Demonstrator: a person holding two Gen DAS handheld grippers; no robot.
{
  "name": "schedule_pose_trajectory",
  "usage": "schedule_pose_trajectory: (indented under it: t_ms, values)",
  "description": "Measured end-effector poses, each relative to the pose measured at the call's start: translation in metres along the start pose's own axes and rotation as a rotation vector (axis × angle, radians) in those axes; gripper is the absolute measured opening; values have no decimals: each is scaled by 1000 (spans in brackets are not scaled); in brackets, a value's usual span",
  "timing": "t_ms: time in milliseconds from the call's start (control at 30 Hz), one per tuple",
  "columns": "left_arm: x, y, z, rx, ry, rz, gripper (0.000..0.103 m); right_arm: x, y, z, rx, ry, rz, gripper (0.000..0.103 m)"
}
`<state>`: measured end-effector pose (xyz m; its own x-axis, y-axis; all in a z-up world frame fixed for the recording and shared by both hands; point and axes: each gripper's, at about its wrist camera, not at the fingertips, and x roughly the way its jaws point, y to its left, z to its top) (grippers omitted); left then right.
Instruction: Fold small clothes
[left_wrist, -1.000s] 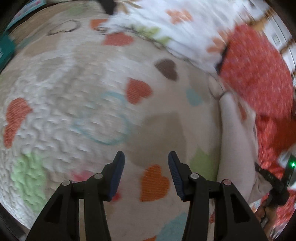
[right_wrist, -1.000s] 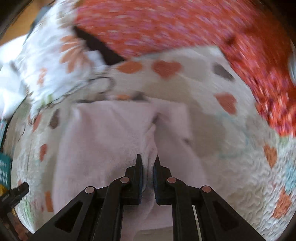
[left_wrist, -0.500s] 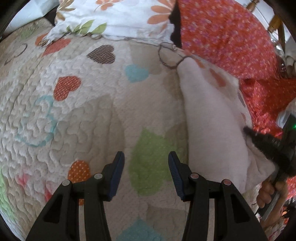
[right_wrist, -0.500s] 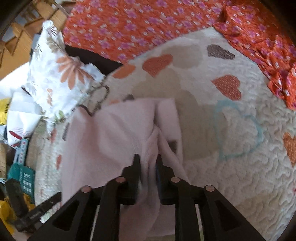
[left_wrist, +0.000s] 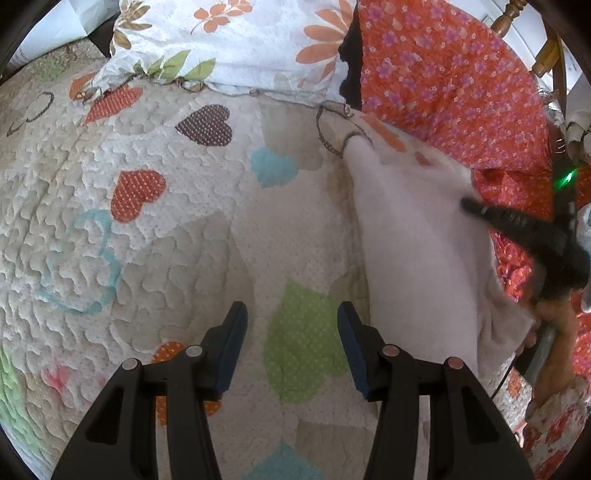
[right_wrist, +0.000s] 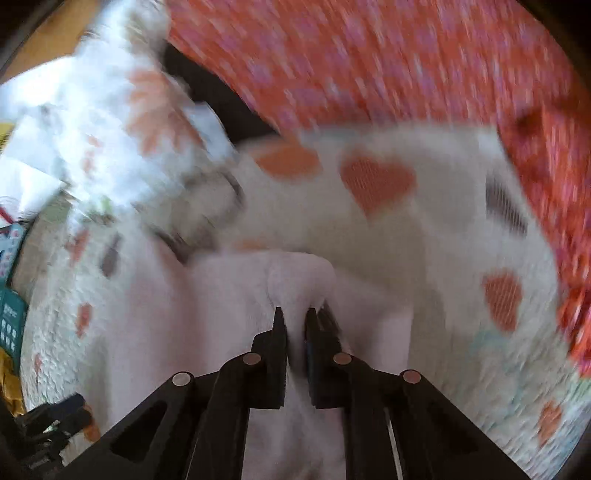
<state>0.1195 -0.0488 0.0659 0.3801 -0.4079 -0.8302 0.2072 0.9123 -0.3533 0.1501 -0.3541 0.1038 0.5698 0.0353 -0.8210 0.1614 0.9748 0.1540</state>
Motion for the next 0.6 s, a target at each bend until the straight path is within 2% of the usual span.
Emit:
schedule_pose_trajectory:
  t_ms: [67,100,167,200,233,300,333,367,467,600]
  values:
    - [0,4,1,-10,2,2,50,-7,5,9,-12,-63,-55,11]
    - [0,6,1,-18,6,0,50,-2,3,14,1,-72,-123,13]
    - [-1,10,0,-27,8,0,50,16,-3,17,18,-13,-177,14]
    - [-2,12,0,-28,6,3,50,24,-5,17,25,35,-191,14]
    - [-4,13,0,-28,4,5,50,24,-6,16,28,41,-198,14]
    - [-8,16,1,-35,-2,-2,51,8,-5,11,36,-3,-210,18]
    - [-9,18,1,-38,-3,-3,52,-1,-5,9,41,-17,-210,27]
    - [-11,19,1,-42,-5,-2,53,-12,-3,8,44,-35,-200,30]
    - [-13,21,0,-49,-4,-11,53,-41,4,1,25,-56,-144,30]
    - [-14,15,-3,-29,-2,-14,53,-61,15,-43,-23,14,22,26]
